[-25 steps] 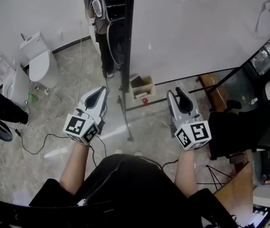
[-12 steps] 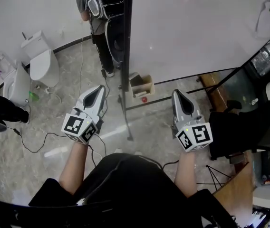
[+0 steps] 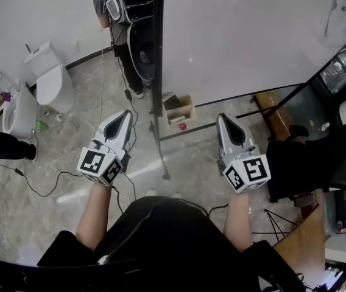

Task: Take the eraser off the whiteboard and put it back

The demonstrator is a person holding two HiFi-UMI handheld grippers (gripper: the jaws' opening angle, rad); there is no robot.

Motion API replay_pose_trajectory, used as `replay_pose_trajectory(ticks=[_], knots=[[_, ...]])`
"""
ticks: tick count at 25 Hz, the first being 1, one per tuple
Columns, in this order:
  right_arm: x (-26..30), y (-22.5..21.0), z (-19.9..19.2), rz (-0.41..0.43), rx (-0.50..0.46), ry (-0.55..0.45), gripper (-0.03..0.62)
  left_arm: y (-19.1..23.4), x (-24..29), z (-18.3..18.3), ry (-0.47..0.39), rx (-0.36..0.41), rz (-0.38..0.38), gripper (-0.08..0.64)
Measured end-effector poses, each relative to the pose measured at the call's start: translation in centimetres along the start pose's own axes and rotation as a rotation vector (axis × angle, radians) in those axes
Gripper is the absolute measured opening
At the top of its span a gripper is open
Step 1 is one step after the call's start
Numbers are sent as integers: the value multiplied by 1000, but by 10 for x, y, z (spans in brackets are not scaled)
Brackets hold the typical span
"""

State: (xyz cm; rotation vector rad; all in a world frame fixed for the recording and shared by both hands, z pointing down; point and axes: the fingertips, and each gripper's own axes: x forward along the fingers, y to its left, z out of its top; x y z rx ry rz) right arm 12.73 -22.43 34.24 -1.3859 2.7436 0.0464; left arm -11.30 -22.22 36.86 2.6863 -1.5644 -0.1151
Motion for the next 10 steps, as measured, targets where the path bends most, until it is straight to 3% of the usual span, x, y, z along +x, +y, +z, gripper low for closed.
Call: replay_pose_trajectory(ticks=[10], knots=[[2, 3, -1, 6, -9, 10, 9, 0, -5, 1, 2, -4, 3, 5]])
